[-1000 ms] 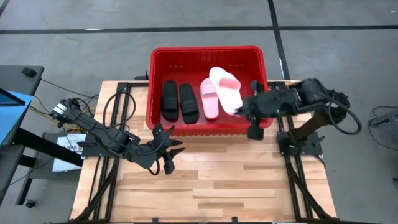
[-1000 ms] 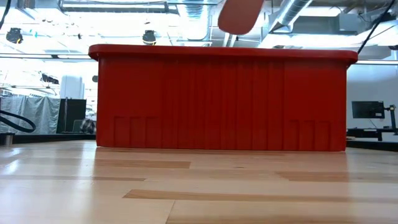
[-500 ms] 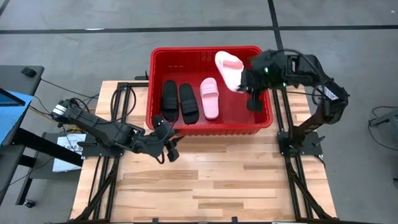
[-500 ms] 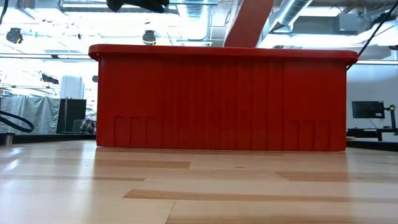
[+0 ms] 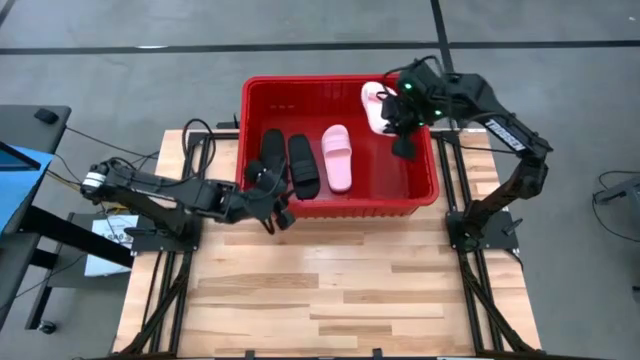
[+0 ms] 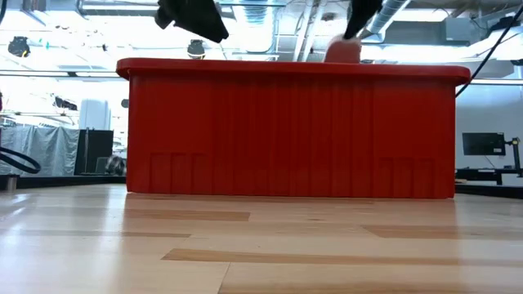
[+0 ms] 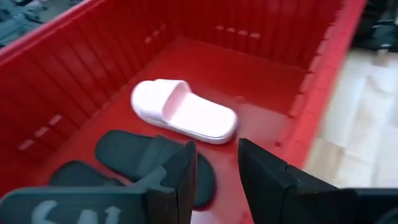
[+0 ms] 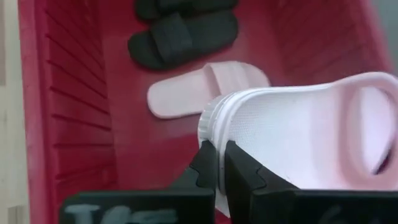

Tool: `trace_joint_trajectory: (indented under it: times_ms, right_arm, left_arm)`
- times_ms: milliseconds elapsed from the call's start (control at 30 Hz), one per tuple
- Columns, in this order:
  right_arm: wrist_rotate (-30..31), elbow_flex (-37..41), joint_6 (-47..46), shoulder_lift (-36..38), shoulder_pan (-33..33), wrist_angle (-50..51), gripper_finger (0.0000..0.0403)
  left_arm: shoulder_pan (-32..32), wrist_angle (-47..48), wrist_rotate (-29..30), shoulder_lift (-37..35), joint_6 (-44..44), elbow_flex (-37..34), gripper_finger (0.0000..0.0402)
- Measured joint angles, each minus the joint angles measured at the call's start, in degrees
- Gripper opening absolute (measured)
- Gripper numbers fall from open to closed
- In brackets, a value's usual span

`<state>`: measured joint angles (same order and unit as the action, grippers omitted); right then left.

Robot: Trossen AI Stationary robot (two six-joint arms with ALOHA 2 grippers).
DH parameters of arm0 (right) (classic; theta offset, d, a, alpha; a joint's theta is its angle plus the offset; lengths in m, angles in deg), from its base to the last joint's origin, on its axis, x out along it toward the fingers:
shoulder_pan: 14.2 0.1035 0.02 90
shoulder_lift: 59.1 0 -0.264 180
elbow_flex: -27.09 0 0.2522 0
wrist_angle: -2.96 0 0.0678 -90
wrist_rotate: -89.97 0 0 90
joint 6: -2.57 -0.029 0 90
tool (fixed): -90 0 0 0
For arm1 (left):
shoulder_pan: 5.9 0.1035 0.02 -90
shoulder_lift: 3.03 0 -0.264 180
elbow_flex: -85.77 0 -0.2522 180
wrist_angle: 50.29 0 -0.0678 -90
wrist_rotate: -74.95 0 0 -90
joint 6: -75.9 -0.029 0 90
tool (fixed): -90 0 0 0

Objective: Pick and place slides into bin
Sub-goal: Put the pink slide into the red bin

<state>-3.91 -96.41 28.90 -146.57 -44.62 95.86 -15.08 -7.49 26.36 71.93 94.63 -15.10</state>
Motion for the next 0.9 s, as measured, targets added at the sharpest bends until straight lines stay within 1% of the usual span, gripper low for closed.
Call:
trace_joint_trajectory:
  times_ms: [100,233,367,500,900]
  right_arm:
    - [-2.5,5.7,1.3,0.0,-2.0,-4.7,0.0000]
    - [-2.8,12.9,2.8,0.0,-3.9,-9.6,0.0000]
    - [-2.6,18.2,3.7,0.0,-5.6,-13.1,0.0000]
    - [-2.7,21.7,4.1,0.0,-6.5,-15.5,0.0000]
    - [-3.6,29.2,5.2,0.0,-6.5,-22.4,0.0000]
  left_arm:
    - [2.0,0.0,0.0,0.0,-1.1,0.0,0.0108]
    - [4.1,0.0,0.0,0.0,-2.0,0.0,0.0108]
    - [5.4,0.0,-0.2,0.0,-3.0,0.0,0.0108]
    - [6.4,0.0,-0.4,0.0,-3.2,0.0,0.0108]
    - [8.3,0.0,-0.5,0.0,-3.2,0.0,0.0108]
